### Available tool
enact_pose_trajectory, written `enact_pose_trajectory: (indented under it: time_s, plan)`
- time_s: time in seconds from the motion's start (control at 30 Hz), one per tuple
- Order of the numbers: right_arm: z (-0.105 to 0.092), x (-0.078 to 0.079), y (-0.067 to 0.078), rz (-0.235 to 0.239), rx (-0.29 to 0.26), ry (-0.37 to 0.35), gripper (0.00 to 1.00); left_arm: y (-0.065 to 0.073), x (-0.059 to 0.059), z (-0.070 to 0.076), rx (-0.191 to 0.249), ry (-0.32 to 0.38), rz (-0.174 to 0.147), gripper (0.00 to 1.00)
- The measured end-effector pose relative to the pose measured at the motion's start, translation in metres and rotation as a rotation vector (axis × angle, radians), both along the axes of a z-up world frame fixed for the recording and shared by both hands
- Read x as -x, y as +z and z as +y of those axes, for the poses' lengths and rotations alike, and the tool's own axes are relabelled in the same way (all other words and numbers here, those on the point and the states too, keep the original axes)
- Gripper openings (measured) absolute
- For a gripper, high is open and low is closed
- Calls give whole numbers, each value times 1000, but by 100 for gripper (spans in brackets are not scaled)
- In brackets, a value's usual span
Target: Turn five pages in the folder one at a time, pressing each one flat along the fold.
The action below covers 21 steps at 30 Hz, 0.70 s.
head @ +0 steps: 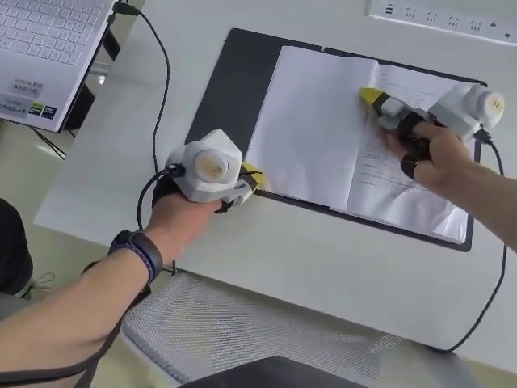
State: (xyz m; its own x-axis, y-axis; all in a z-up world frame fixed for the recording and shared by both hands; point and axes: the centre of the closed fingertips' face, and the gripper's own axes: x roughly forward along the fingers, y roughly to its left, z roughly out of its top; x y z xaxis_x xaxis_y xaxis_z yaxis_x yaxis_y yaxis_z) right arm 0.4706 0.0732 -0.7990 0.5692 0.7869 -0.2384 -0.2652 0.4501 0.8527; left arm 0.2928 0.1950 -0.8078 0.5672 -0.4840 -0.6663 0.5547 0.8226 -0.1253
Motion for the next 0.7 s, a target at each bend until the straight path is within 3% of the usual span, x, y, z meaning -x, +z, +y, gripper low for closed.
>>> enact_pose_trajectory:
  time_s: [0.23, 0.37, 0.43, 0.53, 0.7]
  plan:
    - [5, 41, 7, -8, 10, 64, 0, 0, 0, -2, -21, -7, -1, 0]
    - [4, 50, 5, 1, 21, 93, 0, 0, 0, -1, -24, -3, -3, 0]
    - [5, 68, 2, -21, 52, 152, 0, 0, 1, -1, -28, -7, -6, 0]
    - [6, 101, 7, -11, 40, 164, 0, -1, 1, -2, -29, -12, -8, 0]
    - [12, 134, 11, -2, 40, 192, 0, 0, 1, -2, -31, -14, -8, 0]
